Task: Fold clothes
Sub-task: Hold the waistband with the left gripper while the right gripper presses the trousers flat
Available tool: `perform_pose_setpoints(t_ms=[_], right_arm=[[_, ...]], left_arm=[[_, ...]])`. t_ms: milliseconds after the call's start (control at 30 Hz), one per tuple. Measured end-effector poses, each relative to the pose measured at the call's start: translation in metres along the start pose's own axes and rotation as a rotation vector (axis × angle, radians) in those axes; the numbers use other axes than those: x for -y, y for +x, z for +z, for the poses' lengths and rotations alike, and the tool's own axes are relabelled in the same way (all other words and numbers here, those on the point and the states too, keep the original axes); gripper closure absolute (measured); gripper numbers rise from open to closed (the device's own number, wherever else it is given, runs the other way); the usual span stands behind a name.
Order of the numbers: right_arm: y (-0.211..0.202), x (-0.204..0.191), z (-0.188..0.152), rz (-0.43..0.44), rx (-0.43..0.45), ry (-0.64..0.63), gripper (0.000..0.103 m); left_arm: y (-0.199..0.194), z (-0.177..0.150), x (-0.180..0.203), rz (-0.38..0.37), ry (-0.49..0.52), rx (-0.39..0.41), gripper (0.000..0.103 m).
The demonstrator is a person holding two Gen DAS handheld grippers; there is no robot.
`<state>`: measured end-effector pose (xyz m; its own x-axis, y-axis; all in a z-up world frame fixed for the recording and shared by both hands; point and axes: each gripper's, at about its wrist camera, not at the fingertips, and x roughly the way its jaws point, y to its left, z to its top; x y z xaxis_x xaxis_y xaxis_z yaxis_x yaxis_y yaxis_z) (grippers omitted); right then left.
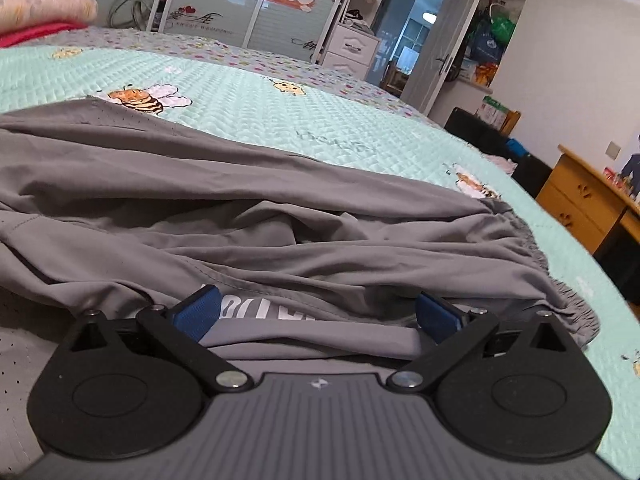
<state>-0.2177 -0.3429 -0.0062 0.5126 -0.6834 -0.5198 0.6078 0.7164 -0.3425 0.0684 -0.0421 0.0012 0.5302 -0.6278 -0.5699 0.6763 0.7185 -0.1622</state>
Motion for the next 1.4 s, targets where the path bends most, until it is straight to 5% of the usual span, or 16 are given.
perform_pose_setpoints(t_ms=[200, 400, 667, 867, 967, 1067, 1200, 1400], right_arm=[[-0.002, 0.000, -0.001, -0.009, 0.009, -0.002, 0.001], [0.007, 0.023, -0.002, 0.104, -0.023, 0.128, 0.001], [0.012, 0.038, -0.007, 0.211, -0.037, 0.243, 0.000], [0.012, 0.047, -0.010, 0.261, -0.011, 0.307, 0.000], [0.011, 0.052, -0.011, 0.293, 0.005, 0.343, 0.000], [0.011, 0.058, -0.013, 0.326, 0.019, 0.378, 0.000], [0.009, 0.065, -0.017, 0.372, 0.040, 0.432, 0.000], [0.008, 0.072, -0.020, 0.405, 0.053, 0.485, 0.000]], left_arm=[[0.001, 0.002, -0.005, -0.021, -0.040, -0.006, 0.037], [0.003, 0.000, 0.001, 0.006, -0.010, 0.001, 0.037], [0.010, -0.003, 0.013, 0.068, 0.043, 0.009, 0.037], [0.018, 0.001, 0.033, 0.183, 0.088, -0.023, 0.038], [0.019, 0.006, 0.043, 0.240, 0.067, -0.056, 0.045], [0.021, 0.009, 0.067, 0.280, 0.122, -0.082, 0.082], [0.025, 0.006, 0.095, 0.378, 0.237, -0.097, 0.087], [0.006, 0.027, 0.090, 0.418, 0.194, -0.046, 0.088]])
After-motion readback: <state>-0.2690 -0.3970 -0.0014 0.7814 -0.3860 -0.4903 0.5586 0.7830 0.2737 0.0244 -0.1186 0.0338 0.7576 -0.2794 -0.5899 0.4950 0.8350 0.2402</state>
